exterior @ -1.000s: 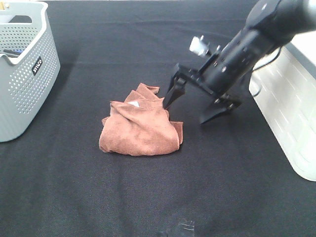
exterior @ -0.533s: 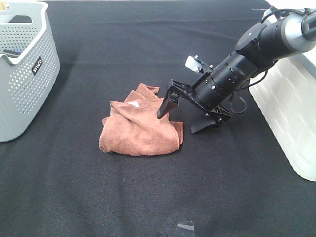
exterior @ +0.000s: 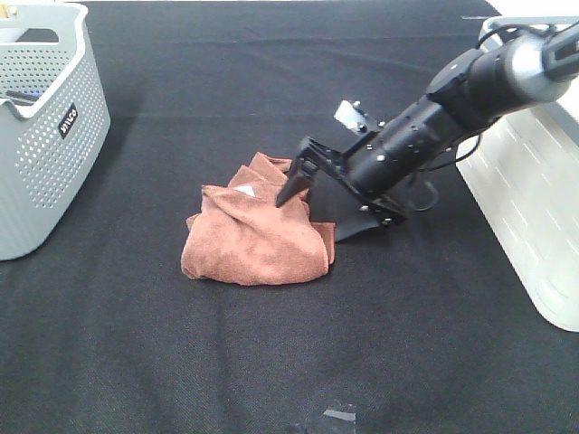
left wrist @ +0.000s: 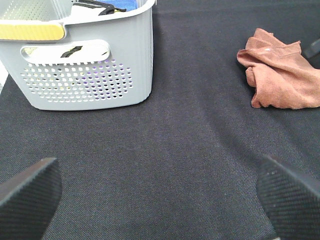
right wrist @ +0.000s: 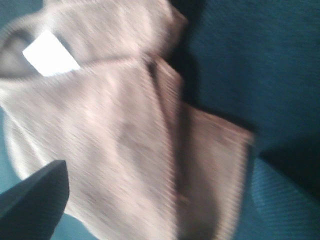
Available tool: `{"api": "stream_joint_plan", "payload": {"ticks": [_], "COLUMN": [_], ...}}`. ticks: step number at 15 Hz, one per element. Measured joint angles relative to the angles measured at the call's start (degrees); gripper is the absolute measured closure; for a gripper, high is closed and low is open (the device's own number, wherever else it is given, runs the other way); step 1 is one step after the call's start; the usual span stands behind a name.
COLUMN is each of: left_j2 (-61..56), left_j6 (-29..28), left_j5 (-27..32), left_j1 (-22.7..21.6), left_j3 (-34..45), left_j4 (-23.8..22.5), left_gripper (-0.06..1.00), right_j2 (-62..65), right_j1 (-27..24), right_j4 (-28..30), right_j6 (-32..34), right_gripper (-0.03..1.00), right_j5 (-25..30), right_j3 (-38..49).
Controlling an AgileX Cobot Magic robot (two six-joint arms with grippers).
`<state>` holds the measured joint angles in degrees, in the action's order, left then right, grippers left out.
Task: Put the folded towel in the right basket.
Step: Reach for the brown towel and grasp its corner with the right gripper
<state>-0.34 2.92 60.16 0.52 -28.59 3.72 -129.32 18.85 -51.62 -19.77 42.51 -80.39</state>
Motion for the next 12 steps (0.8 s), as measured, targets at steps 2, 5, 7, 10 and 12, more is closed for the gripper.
{"api": "stream_joint_plan", "payload": {"ticks": [2, 5, 7, 10, 12], "left_j2": [0.0, 0.0, 0.0, 0.0, 0.0], "left_j6": [0.0, 0.0, 0.0, 0.0, 0.0], "left_j5": [0.0, 0.0, 0.0, 0.0, 0.0], "left_j1": [0.0, 0.0, 0.0, 0.0, 0.0], "left_j3": [0.0, 0.0, 0.0, 0.0, 0.0], "left_j4": [0.0, 0.0, 0.0, 0.0, 0.0], "left_gripper": [-0.04, -0.04, -0.04, -0.04, -0.04], "right_j2": [-2.5, -7.5, -9.5, -10.3, -10.3], "right_j1": [3.0, 9.5, 11.6, 11.7, 11.7], "right_j4": [-3.4, -6.5, -5.5, -3.6, -1.7], "right_j6": [-0.3, -0.3, -0.3, -0.3, -0.3], "right_gripper": [0.03, 0.16, 0.50, 0.81, 0.81], "right_j5": [-0.4, -1.1, -2.1, -1.6, -0.3], "right_j3": [-2.7, -10.6, -12.8, -14.2, -15.6]}}
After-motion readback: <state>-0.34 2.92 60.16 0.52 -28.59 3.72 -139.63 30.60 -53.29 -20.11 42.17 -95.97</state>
